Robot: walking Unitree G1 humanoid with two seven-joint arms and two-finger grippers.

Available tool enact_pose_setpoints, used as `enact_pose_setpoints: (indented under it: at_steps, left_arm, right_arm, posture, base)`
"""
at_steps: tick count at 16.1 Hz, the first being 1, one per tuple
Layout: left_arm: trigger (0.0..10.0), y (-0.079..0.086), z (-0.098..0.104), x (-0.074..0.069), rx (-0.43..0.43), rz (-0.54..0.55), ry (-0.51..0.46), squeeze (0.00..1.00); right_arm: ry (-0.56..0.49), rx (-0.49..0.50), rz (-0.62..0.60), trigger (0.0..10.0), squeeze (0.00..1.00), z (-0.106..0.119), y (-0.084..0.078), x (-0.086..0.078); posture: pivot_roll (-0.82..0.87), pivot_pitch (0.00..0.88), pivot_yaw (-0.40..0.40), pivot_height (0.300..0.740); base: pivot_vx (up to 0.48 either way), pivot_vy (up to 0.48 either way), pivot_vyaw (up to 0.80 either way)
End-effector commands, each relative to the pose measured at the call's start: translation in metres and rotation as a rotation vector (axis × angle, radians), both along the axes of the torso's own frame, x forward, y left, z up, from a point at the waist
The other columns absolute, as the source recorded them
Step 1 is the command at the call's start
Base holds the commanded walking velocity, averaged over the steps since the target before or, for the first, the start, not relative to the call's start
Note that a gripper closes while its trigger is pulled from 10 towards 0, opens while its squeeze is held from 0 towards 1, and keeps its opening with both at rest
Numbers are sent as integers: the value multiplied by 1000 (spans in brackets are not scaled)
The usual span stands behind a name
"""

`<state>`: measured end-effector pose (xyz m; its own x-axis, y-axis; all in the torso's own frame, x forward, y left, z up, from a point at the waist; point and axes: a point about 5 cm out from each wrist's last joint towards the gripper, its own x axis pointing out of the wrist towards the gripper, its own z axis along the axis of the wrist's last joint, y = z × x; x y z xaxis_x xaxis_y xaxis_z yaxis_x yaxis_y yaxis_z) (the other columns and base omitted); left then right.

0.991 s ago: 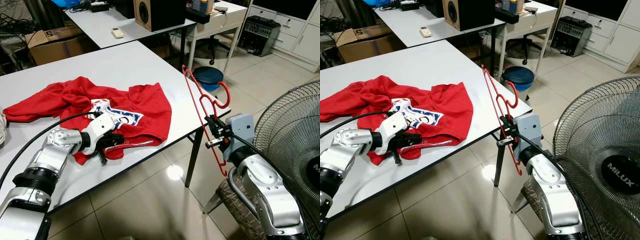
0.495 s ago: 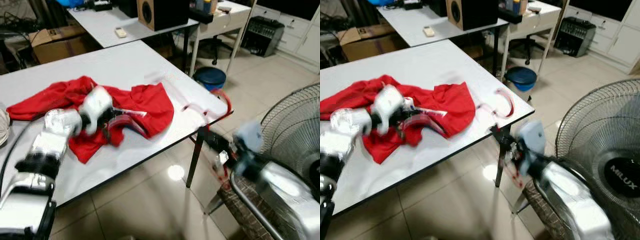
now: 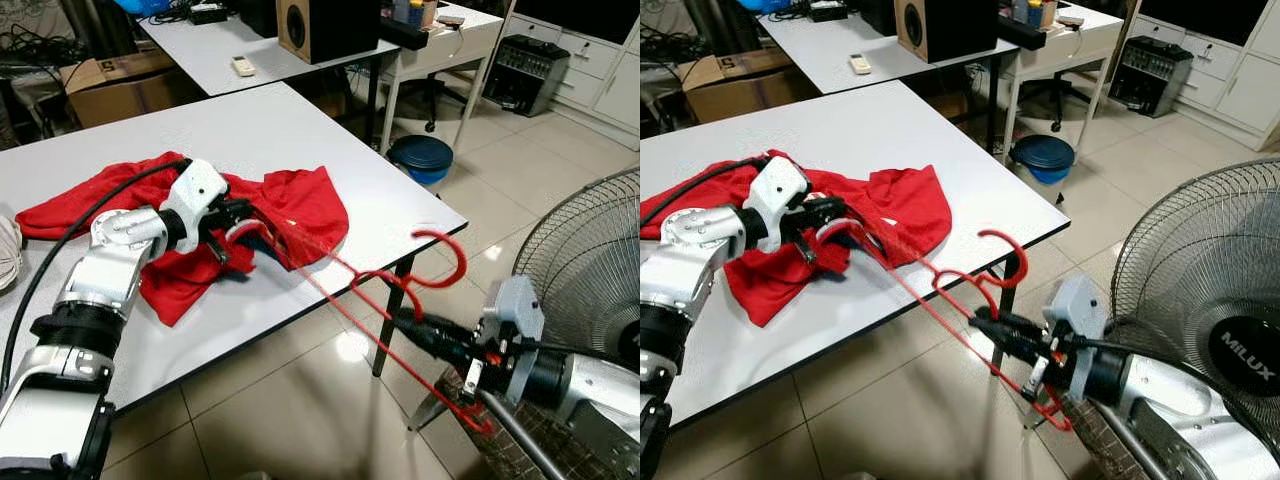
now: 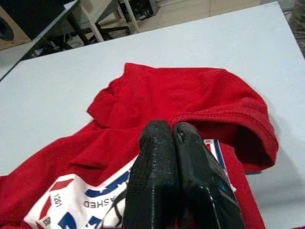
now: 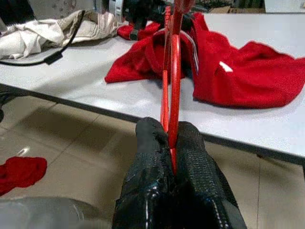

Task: Hang hanger

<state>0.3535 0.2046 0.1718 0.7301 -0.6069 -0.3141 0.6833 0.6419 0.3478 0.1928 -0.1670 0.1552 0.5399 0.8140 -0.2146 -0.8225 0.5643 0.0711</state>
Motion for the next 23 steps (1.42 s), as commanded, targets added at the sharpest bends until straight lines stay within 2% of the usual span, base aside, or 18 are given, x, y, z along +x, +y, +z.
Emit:
enact_pose_setpoints:
  at_steps: [1, 3, 4, 5, 6, 7, 9, 11, 12, 13, 14, 15, 16, 18, 19, 20, 23]
  left_arm:
    - [902, -4, -2, -3, -1, -27, 20, 0]
    - [549, -6, -4, -7, 5, -47, 35, 0]
    - [0, -8, -17, -17, 64, -99, 94, 0]
    - [0, -8, -30, -28, 135, -149, 155, 0]
    - [0, -8, -35, -32, 161, -170, 175, 0]
    - [0, -8, -41, -36, 179, -162, 180, 0]
    - [0, -9, -37, -33, 145, -101, 141, 0]
    - [0, -11, -38, -37, 168, -127, 154, 0]
    - [902, -11, -39, -38, 170, -131, 156, 0]
    - [6980, -10, -39, -39, 175, -126, 140, 0]
    - [10000, -10, -39, -39, 179, -119, 123, 0]
    - [10000, -10, -38, -39, 158, -123, 136, 0]
    - [10000, -14, -32, -39, 102, -141, 112, 1000]
    - [10000, -16, -29, -38, 117, -140, 57, 1000]
    - [10000, -17, -29, -38, 124, -141, 46, 435]
    - [10000, -19, -29, -38, 129, -144, 40, 0]
    - [10000, -19, -33, -39, 152, -142, 45, 0]
  right_arm:
    - [23, -37, -10, 10000, 0, -6, -4, 0]
    - [35, -55, -22, 10000, 0, -10, -6, 2]
    - [58, -66, -8, 10000, 0, -14, -7, 0]
    - [79, -83, 1, 10000, 0, -18, -9, -2]
    - [86, -91, 2, 10000, 0, -19, -10, -3]
    - [105, -108, 13, 10000, 0, -20, -10, -5]
    - [137, -127, 35, 10000, 0, -24, -11, -9]
    - [161, -168, 37, 10000, 0, -29, -13, -14]
    - [161, -181, 32, 10000, 0, -30, -14, -14]
    - [157, -187, 16, 10000, 0, -31, -14, -16]
    - [154, -185, 7, 10000, 0, -31, -15, -16]
    - [153, -182, 2, 10000, 0, -31, -15, -17]
    - [142, -172, -8, 10000, 0, -29, -14, -18]
    - [128, -156, -18, 10000, 0, -25, -14, -18]
    - [125, -153, -20, 10000, 0, -24, -14, -18]
    - [124, -152, -22, 10000, 0, -24, -14, -18]
    - [120, -148, -25, 10000, 0, -23, -14, -17]
  posture:
    - [-167, 0, 33, 740]
    - [-167, 0, 33, 740]
    - [-163, 0, 20, 740]
    - [-163, 0, 20, 740]
    - [-163, 0, 20, 740]
    - [-166, 0, 7, 740]
    - [-173, 0, 5, 740]
    - [-181, 0, 10, 740]
    - [-184, 0, 12, 740]
    - [-190, 0, 19, 740]
    - [-192, 0, 20, 740]
    - [-195, 0, 23, 740]
    - [-201, 0, 36, 740]
    - [-205, 0, 44, 740]
    - [-207, 0, 46, 740]
    - [-207, 0, 46, 740]
    - [-206, 0, 43, 740]
  base:
    - [0, 0, 0]
    - [0, 0, 0]
    - [0, 0, 0]
    - [0, 0, 0]
    - [0, 0, 0]
    - [0, 0, 0]
    - [0, 0, 0]
    - [0, 0, 0]
    - [0, 0, 0]
    - [0, 0, 0]
    - [0, 0, 0]
    - [0, 0, 0]
    - [0, 0, 0]
    - [0, 0, 0]
    - [0, 0, 0]
    - [0, 0, 0]
    - [0, 0, 0]
